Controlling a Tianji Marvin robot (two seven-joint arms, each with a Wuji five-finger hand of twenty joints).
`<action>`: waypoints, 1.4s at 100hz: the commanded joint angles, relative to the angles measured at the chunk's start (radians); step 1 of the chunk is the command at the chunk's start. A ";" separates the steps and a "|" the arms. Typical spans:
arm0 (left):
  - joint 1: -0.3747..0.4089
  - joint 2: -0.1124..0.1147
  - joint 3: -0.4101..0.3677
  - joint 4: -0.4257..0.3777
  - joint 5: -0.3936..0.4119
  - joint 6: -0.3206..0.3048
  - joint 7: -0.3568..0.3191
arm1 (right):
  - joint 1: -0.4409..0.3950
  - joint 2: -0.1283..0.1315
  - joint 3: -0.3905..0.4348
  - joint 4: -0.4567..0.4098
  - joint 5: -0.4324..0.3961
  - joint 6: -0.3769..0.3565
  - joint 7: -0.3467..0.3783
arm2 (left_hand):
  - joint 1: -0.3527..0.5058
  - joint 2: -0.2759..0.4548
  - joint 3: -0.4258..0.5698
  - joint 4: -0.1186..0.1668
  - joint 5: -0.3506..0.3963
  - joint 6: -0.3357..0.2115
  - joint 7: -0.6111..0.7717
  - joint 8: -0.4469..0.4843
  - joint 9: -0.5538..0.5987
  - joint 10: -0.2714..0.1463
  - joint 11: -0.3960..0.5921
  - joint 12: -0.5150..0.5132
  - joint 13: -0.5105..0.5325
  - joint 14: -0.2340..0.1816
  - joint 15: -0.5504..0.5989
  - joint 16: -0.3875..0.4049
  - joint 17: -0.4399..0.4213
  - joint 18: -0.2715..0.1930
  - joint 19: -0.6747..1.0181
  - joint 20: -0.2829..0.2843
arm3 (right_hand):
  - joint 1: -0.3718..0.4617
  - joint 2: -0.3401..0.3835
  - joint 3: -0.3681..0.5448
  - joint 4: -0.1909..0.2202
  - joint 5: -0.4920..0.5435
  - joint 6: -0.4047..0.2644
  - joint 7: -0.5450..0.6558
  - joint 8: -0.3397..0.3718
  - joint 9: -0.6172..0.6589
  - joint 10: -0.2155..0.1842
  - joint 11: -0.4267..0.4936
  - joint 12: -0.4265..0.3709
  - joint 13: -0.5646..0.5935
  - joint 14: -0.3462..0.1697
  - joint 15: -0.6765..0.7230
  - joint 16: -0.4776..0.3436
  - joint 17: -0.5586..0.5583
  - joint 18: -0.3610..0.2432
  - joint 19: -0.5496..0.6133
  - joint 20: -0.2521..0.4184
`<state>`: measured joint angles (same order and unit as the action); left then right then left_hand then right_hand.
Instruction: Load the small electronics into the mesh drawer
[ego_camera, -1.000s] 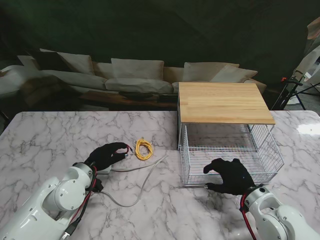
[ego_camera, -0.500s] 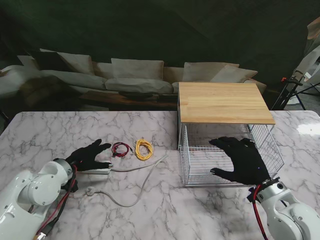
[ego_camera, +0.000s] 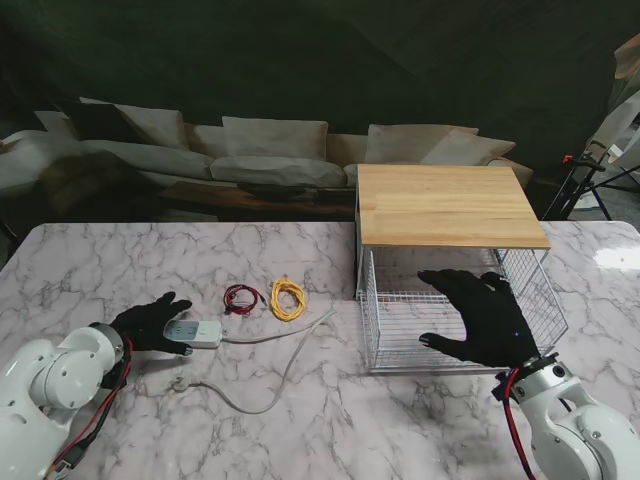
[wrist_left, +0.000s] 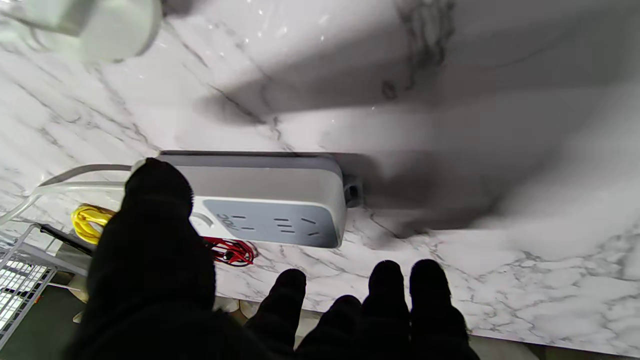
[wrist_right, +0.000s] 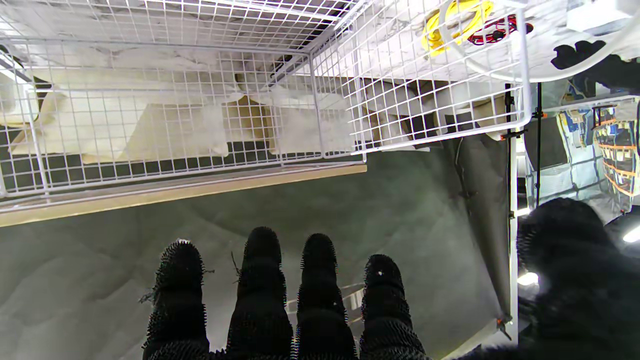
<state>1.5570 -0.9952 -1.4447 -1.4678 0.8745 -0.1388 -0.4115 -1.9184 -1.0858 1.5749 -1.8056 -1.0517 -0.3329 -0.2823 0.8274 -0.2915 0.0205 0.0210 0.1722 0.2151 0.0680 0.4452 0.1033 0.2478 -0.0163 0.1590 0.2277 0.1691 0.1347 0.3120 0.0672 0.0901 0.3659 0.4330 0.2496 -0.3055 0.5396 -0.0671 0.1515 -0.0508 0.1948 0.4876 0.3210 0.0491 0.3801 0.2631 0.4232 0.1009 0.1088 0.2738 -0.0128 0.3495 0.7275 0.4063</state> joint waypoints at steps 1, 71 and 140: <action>-0.010 -0.002 0.006 0.002 0.013 -0.008 -0.018 | 0.001 -0.001 -0.005 0.007 -0.002 0.005 -0.001 | 0.035 -0.041 0.027 0.005 -0.038 0.015 0.018 0.036 0.007 -0.026 0.013 0.026 0.030 -0.032 0.032 0.020 -0.004 -0.034 0.061 0.028 | -0.044 0.019 0.000 0.017 -0.022 0.024 -0.029 -0.019 -0.026 0.004 0.019 -0.014 -0.028 -0.003 -0.032 -0.027 -0.027 0.024 -0.026 -0.012; -0.079 0.002 0.098 0.095 0.083 -0.005 0.022 | 0.019 -0.002 -0.026 0.028 0.008 0.017 -0.006 | 0.268 0.027 0.029 0.022 -0.040 -0.066 -0.045 0.068 0.101 -0.041 0.052 0.129 0.143 -0.054 0.116 0.188 0.037 -0.043 0.367 0.137 | -0.032 0.018 -0.004 0.018 0.017 0.019 -0.020 -0.004 -0.017 0.005 0.018 -0.015 -0.024 -0.005 -0.030 -0.026 -0.030 0.027 -0.034 -0.020; -0.019 -0.003 0.062 0.009 0.134 0.028 0.030 | 0.026 -0.006 -0.037 0.039 0.023 0.018 -0.028 | 0.463 -0.113 0.220 0.027 0.229 -0.183 0.683 0.574 0.783 -0.164 0.318 0.883 0.623 -0.046 0.463 0.790 0.376 0.008 0.775 0.356 | -0.016 0.047 -0.021 0.019 0.028 0.020 -0.013 0.004 -0.014 0.002 0.024 -0.008 -0.021 -0.008 -0.027 -0.023 -0.037 0.028 -0.042 -0.029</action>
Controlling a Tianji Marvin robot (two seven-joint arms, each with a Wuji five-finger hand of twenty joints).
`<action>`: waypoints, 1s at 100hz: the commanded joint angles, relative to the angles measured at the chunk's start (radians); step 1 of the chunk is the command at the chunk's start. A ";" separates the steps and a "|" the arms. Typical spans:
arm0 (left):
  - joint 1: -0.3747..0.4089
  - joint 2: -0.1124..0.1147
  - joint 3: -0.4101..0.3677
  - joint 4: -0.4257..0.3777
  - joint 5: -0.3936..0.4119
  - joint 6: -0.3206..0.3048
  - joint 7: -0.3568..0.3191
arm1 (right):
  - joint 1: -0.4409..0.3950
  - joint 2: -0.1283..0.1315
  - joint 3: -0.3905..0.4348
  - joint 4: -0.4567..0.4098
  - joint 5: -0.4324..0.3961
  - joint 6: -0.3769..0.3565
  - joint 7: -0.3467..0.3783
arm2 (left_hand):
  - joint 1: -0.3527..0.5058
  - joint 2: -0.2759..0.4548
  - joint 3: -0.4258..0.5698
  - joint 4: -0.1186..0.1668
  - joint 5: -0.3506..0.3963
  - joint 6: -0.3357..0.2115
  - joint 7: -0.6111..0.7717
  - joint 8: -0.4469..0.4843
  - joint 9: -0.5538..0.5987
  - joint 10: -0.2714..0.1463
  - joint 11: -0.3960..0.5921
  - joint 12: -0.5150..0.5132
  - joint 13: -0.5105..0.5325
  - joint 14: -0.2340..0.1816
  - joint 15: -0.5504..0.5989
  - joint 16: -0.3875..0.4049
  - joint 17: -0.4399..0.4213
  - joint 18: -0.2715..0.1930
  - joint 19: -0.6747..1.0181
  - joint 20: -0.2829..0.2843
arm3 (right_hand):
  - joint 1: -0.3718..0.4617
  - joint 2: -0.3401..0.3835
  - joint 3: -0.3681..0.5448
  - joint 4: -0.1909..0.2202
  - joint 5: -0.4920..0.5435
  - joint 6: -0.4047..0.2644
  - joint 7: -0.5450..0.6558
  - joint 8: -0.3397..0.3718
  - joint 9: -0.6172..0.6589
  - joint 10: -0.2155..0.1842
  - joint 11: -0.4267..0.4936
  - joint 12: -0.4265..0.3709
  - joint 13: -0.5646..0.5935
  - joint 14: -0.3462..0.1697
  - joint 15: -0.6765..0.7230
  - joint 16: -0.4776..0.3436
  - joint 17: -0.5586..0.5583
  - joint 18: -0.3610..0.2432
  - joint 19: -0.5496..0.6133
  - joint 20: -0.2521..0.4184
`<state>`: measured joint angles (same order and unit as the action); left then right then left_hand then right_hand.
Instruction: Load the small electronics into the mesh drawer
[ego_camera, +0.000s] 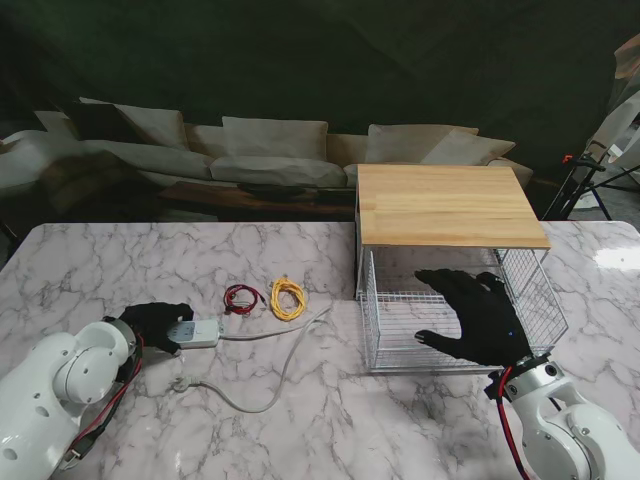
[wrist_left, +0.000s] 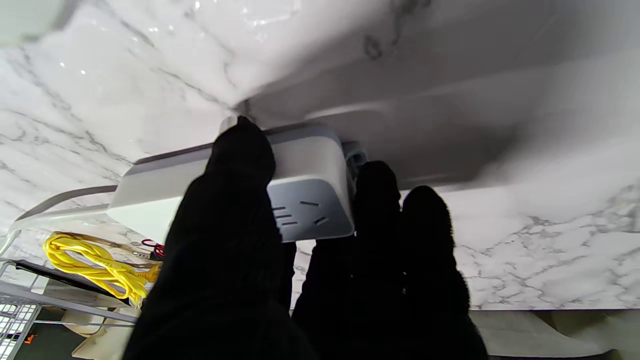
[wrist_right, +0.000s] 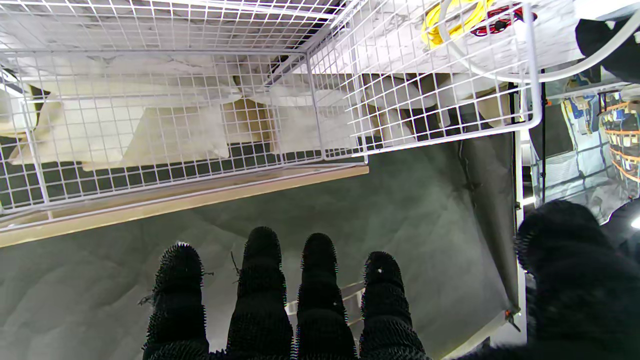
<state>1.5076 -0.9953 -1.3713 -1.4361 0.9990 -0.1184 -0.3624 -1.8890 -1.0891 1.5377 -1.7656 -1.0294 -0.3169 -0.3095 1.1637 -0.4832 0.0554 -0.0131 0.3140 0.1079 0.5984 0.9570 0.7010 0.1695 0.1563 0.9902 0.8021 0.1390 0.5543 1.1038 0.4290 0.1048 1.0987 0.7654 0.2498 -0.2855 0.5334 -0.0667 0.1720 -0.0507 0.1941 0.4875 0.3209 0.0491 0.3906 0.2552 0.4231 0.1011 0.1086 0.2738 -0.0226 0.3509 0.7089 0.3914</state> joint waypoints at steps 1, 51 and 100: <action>0.034 -0.003 -0.015 -0.028 0.011 0.009 -0.019 | -0.003 -0.002 0.000 -0.001 0.000 0.002 -0.001 | 0.127 0.078 0.186 0.062 0.089 -0.075 0.153 0.061 0.187 -0.085 0.146 0.051 0.050 -0.016 0.044 -0.004 0.016 -0.007 0.043 0.024 | -0.017 0.028 -0.015 0.019 0.007 0.021 -0.012 0.005 -0.012 0.001 0.014 0.000 -0.020 -0.008 -0.027 -0.023 -0.026 0.027 -0.023 -0.014; 0.182 -0.025 -0.221 -0.435 0.017 -0.003 -0.049 | 0.065 0.005 0.022 -0.113 0.003 -0.056 0.107 | 0.126 0.065 0.184 0.053 0.135 -0.049 0.193 0.063 0.228 -0.032 0.132 0.034 0.094 0.000 0.069 -0.063 0.072 0.023 0.083 0.017 | -0.041 0.001 -0.008 0.020 0.055 0.065 -0.021 -0.018 -0.010 0.029 -0.041 -0.027 -0.025 0.015 -0.041 -0.035 -0.020 0.035 -0.021 -0.022; -0.024 -0.038 0.071 -0.485 -0.114 0.212 -0.056 | 0.322 0.024 -0.220 -0.125 0.004 0.055 0.288 | 0.127 0.062 0.197 0.049 0.153 -0.042 0.207 0.092 0.225 -0.032 0.141 0.034 0.093 0.005 0.077 -0.086 0.072 0.038 0.084 0.007 | -0.154 -0.083 0.075 -0.006 0.082 0.261 -0.106 -0.108 0.026 0.137 -0.152 -0.090 0.023 0.051 -0.028 -0.045 0.005 0.063 0.003 -0.034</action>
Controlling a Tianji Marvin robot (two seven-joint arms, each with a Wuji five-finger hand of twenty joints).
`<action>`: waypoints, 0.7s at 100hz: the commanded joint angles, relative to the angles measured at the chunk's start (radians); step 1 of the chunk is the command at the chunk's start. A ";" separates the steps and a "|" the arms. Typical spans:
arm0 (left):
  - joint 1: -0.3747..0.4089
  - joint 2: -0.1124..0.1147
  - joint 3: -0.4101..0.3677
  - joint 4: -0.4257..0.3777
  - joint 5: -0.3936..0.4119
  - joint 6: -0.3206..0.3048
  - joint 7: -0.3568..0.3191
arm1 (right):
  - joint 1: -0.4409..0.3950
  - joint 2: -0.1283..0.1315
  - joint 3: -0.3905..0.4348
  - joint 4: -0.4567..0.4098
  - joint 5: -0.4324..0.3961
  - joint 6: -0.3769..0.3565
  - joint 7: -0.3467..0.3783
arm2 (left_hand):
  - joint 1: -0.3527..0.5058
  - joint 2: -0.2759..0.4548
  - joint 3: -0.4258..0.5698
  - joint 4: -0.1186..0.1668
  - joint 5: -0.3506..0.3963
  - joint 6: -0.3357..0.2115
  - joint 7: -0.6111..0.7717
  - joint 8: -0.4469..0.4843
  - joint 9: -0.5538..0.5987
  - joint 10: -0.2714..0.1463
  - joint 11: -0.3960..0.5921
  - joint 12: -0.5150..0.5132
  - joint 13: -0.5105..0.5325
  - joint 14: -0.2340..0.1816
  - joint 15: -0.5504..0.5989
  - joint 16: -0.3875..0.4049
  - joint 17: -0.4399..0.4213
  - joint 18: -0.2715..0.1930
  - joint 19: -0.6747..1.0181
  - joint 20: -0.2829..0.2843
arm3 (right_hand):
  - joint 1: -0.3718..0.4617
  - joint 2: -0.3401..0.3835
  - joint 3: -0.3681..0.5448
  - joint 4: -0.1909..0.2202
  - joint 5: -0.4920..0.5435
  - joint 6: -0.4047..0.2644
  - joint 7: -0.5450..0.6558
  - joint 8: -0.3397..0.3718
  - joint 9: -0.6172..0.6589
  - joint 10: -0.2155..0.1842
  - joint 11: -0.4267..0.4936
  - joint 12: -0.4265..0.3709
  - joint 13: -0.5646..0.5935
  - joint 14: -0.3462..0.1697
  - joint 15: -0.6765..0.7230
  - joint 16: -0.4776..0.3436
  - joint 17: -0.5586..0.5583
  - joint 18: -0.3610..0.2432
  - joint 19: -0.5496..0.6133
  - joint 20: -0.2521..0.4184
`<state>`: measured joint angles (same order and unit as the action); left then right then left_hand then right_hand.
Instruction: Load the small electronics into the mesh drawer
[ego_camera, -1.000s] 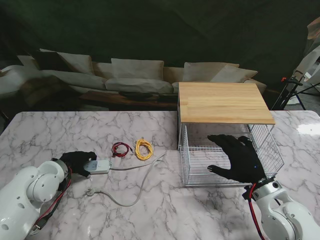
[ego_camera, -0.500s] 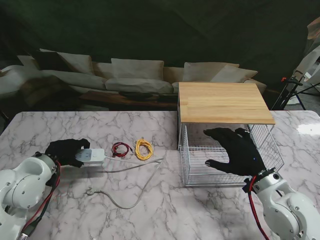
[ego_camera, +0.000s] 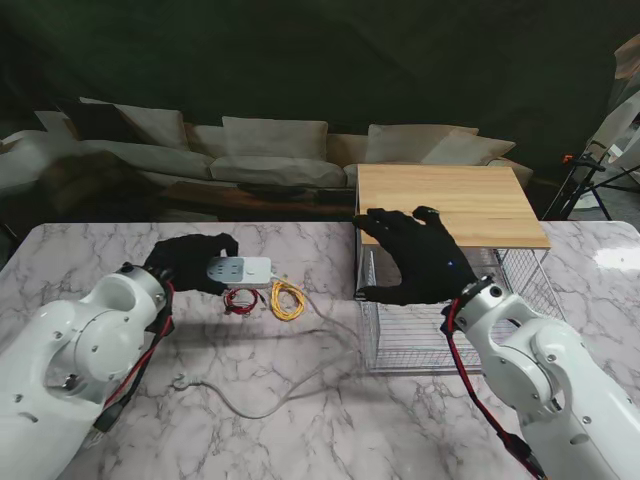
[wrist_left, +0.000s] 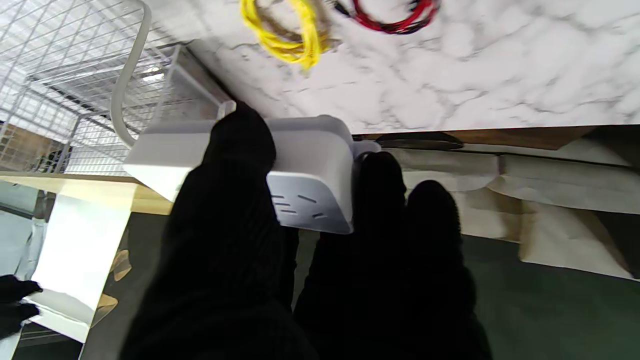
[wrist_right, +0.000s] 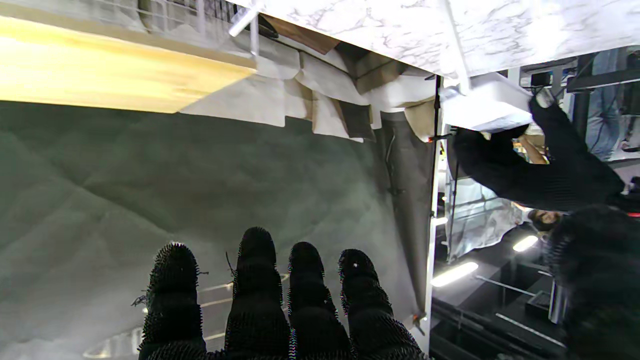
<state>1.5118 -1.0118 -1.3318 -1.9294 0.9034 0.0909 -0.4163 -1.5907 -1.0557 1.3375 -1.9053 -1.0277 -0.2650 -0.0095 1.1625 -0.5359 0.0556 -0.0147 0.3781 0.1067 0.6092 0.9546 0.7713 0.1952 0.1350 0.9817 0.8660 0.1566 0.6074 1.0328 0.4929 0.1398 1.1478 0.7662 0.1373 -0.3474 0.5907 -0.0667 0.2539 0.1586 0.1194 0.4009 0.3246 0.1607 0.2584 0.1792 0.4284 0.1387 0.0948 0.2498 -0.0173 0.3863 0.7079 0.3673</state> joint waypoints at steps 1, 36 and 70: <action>-0.035 -0.022 0.040 0.012 -0.022 0.008 0.000 | 0.029 -0.010 -0.025 0.019 0.002 0.005 -0.014 | 0.128 0.115 0.197 0.051 0.088 -0.041 0.196 0.095 0.155 -0.057 0.162 0.043 0.029 -0.013 0.024 -0.015 0.008 0.003 0.035 0.006 | -0.043 -0.022 0.018 -0.006 0.005 0.055 -0.029 -0.021 0.029 0.028 -0.016 -0.013 0.023 0.014 -0.011 -0.020 0.001 0.028 0.006 -0.010; -0.143 -0.038 0.229 0.035 -0.099 0.149 0.051 | 0.107 0.002 -0.134 0.035 0.006 0.113 0.136 | 0.128 0.113 0.195 0.050 0.094 -0.035 0.196 0.093 0.156 -0.049 0.166 0.037 0.033 -0.011 0.031 -0.016 0.017 0.004 0.042 0.007 | -0.085 -0.057 0.058 -0.018 0.078 0.068 0.045 0.036 0.010 0.051 0.014 0.005 0.026 0.021 -0.005 -0.005 -0.010 0.042 0.037 -0.018; -0.146 -0.042 0.251 -0.014 -0.103 0.154 0.062 | 0.195 0.008 -0.223 0.046 0.005 0.175 0.224 | 0.129 0.113 0.196 0.050 0.097 -0.030 0.193 0.089 0.157 -0.042 0.170 0.034 0.034 -0.010 0.041 -0.017 0.019 0.007 0.047 0.008 | -0.068 -0.073 0.064 -0.017 0.045 0.072 0.004 0.030 -0.013 0.056 -0.004 -0.004 0.015 0.026 -0.009 -0.002 -0.023 0.051 0.032 -0.030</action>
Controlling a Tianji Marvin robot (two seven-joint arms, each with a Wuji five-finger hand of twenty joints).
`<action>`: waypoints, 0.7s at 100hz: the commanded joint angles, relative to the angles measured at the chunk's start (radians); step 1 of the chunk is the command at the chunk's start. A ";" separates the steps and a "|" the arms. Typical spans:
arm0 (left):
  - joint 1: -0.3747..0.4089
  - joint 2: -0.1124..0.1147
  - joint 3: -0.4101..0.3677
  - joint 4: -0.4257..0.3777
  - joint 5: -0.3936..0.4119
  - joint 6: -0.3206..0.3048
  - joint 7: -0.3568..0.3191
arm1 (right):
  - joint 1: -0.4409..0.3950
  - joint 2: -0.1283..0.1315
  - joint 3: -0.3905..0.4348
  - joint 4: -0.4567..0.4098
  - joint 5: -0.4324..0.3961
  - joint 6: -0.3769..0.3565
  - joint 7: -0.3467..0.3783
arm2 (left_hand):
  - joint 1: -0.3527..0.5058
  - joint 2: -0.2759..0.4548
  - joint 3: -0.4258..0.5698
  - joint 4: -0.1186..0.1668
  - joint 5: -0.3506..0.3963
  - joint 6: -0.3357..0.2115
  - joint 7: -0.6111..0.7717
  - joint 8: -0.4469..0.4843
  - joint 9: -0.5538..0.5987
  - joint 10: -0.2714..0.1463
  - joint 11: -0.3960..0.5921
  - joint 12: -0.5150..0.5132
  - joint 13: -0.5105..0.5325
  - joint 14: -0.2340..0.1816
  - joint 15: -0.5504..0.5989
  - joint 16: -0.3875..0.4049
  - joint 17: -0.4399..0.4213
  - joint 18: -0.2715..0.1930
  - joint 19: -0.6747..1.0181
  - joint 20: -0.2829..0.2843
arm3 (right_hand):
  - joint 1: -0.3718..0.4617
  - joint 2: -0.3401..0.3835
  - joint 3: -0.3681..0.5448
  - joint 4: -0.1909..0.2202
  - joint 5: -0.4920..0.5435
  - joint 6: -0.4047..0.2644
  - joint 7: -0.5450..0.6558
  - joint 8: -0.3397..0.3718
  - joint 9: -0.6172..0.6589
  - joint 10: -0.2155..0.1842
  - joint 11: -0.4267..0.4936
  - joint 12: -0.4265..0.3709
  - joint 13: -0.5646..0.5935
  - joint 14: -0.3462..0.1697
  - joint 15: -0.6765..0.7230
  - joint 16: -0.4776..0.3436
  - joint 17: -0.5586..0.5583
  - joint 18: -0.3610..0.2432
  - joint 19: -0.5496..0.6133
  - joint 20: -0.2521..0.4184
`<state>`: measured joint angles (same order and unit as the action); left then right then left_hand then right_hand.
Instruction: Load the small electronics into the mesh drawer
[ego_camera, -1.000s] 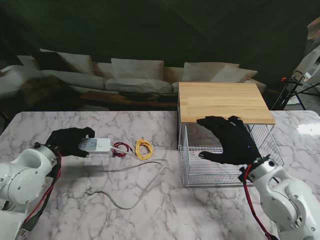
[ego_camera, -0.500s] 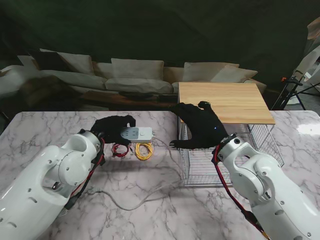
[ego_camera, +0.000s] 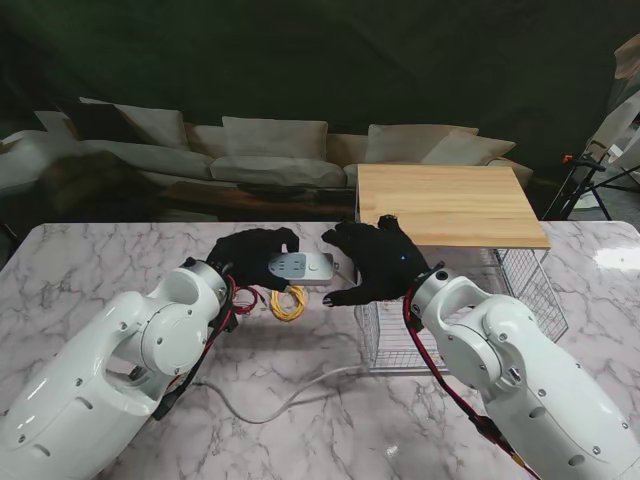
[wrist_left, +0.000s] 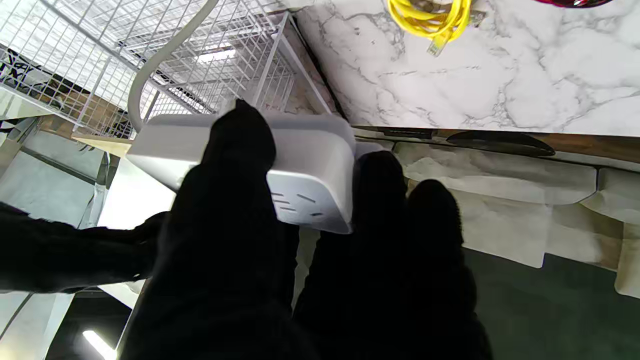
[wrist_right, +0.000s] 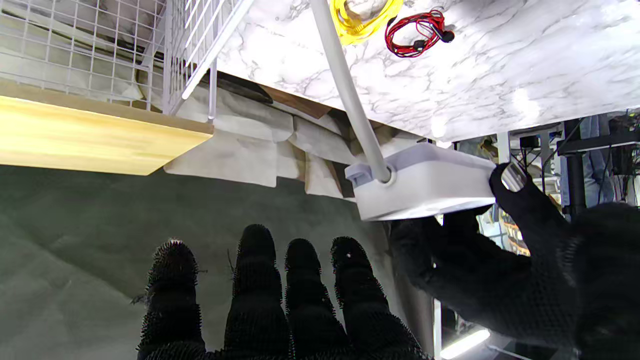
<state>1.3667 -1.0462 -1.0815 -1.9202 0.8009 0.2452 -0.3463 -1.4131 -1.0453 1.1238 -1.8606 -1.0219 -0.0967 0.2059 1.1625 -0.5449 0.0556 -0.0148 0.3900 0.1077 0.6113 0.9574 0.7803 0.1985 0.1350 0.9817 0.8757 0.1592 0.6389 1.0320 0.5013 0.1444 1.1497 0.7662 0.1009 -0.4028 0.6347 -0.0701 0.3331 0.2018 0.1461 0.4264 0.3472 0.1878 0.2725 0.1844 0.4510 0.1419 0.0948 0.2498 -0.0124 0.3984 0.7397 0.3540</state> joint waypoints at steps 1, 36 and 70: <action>0.000 -0.007 0.001 -0.025 0.000 0.000 -0.008 | 0.020 -0.002 -0.012 0.001 0.000 0.008 0.014 | 0.129 0.122 0.196 0.050 0.085 -0.031 0.190 0.086 0.147 -0.046 0.169 0.034 0.024 -0.013 0.009 -0.017 0.011 0.002 0.045 0.008 | -0.032 -0.017 0.020 -0.014 -0.036 0.028 -0.024 0.005 -0.038 0.029 -0.020 -0.010 -0.009 0.022 -0.009 -0.002 -0.028 0.039 0.000 -0.017; 0.028 -0.004 -0.022 -0.067 0.010 -0.019 -0.023 | 0.108 0.002 -0.112 0.018 -0.011 0.070 0.095 | 0.128 0.119 0.193 0.054 0.091 -0.031 0.189 0.083 0.151 -0.039 0.176 0.037 0.028 -0.013 0.027 -0.013 0.018 0.000 0.058 0.012 | -0.056 -0.002 0.011 -0.019 -0.020 0.052 -0.027 0.013 -0.035 0.038 -0.011 -0.007 0.004 0.032 -0.003 0.003 -0.023 0.045 0.008 -0.022; 0.055 -0.006 -0.028 -0.095 0.004 -0.016 -0.007 | 0.171 0.001 -0.196 0.068 0.015 0.117 0.122 | 0.127 0.117 0.192 0.057 0.092 -0.028 0.189 0.082 0.155 -0.032 0.178 0.036 0.031 -0.014 0.036 -0.016 0.024 0.002 0.064 0.015 | 0.118 0.050 -0.090 -0.016 0.056 0.007 0.117 0.163 -0.069 0.043 0.017 0.002 0.002 0.025 0.001 0.012 -0.049 0.077 0.006 -0.064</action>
<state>1.4204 -1.0485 -1.1127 -2.0002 0.8093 0.2286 -0.3435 -1.2446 -1.0410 0.9368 -1.8028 -1.0042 0.0138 0.3237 1.1625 -0.5497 0.0556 -0.0149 0.4010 0.1096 0.6116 0.9575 0.7926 0.2097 0.1350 0.9817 0.8888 0.1665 0.6899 1.0366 0.5131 0.1544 1.1738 0.7662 0.1743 -0.3861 0.5970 -0.0704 0.3614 0.2031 0.2333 0.5441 0.3205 0.2094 0.2737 0.1880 0.4510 0.1519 0.0948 0.2498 -0.0338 0.4252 0.7534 0.3165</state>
